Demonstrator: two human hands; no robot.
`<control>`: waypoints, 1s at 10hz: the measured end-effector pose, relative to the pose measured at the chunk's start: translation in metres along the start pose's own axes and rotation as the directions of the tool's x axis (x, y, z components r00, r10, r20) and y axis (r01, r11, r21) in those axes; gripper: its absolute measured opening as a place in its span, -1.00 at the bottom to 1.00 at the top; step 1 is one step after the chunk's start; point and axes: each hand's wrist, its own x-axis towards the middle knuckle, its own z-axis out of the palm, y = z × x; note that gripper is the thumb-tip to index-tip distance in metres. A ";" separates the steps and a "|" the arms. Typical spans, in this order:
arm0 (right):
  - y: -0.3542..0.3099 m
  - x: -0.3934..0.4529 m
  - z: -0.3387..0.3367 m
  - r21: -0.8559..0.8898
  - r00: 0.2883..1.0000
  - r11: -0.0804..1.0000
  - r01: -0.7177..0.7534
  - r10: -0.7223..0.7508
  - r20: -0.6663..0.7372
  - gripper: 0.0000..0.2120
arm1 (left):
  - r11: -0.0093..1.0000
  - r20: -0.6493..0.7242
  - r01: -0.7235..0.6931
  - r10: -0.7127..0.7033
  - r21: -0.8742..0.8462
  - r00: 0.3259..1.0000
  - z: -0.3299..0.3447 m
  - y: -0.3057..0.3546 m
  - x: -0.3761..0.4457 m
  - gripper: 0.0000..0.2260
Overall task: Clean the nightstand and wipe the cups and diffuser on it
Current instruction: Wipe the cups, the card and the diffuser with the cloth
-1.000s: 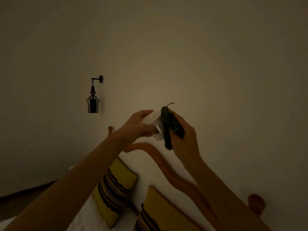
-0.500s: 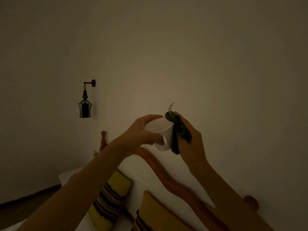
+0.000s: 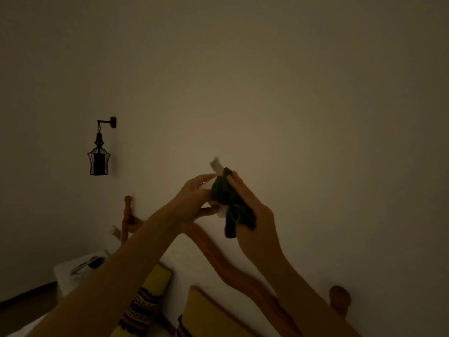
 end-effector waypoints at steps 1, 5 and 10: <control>0.007 0.002 -0.030 0.662 0.746 0.463 0.590 -0.626 -0.227 -0.66 | 0.997 0.018 -0.017 0.016 0.080 1.000 0.000 -0.002 -0.003 -0.35; 0.035 0.024 -0.007 0.777 0.887 0.545 0.316 -0.460 -0.038 -0.63 | 0.994 0.046 0.025 -0.030 0.103 0.999 -0.004 -0.011 -0.008 -0.29; 0.040 -0.004 -0.001 0.763 0.910 0.523 0.379 -0.361 -0.205 -0.59 | 0.998 -0.092 0.016 -0.009 0.068 0.996 0.022 -0.015 -0.009 -0.08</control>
